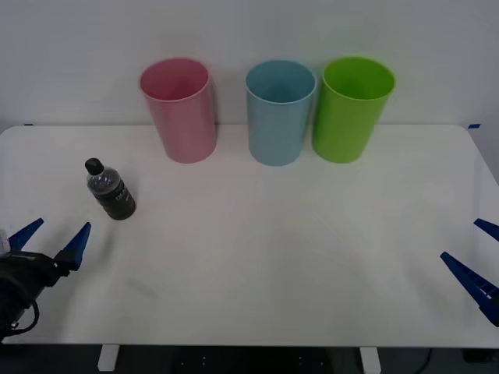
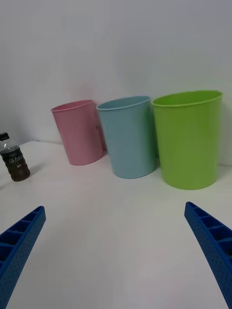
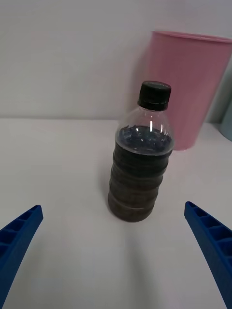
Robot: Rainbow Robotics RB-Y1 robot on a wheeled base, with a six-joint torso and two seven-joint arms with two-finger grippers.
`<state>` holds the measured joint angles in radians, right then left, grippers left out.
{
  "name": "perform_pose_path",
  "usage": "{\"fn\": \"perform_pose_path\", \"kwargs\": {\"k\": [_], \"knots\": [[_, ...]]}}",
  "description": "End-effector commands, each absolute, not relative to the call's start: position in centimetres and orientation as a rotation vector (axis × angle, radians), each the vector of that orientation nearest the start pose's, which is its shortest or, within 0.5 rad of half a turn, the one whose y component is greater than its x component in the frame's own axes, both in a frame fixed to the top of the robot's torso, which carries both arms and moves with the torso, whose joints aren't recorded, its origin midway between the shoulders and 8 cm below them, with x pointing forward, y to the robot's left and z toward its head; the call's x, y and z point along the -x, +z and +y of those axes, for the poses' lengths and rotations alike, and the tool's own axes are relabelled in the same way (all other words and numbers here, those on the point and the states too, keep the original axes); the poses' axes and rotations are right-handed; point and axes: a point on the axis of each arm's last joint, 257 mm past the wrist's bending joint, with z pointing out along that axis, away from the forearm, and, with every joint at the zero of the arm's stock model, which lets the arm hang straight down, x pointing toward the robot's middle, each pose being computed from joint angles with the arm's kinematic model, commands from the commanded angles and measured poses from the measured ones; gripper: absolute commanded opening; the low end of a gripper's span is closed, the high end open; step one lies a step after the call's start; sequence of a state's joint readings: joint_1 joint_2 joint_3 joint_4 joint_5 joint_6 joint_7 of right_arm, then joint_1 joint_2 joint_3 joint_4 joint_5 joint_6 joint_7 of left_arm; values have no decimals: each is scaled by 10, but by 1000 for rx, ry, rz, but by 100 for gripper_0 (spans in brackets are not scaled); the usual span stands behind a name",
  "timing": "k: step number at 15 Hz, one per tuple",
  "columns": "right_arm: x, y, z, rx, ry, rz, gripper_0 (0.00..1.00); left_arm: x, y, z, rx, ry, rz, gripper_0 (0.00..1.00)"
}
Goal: Grasp the object on the table and drop it into the matching bin: aluminum can to the light blue bin, PET bottle to the pink bin.
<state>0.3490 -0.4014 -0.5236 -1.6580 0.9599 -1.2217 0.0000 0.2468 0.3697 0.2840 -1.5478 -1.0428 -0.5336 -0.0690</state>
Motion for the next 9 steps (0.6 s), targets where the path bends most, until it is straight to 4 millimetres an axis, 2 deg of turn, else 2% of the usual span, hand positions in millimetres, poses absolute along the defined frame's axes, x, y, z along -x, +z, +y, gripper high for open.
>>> {"fn": "perform_pose_path", "kwargs": {"k": [1,9], "knots": [[-342,-169,-330,465,567,1441,100,-462,-257,377,-80,-209,1644,100],[-342,-169,-330,465,567,1441,100,-506,-260,351,-122,-242,1648,100]]}}
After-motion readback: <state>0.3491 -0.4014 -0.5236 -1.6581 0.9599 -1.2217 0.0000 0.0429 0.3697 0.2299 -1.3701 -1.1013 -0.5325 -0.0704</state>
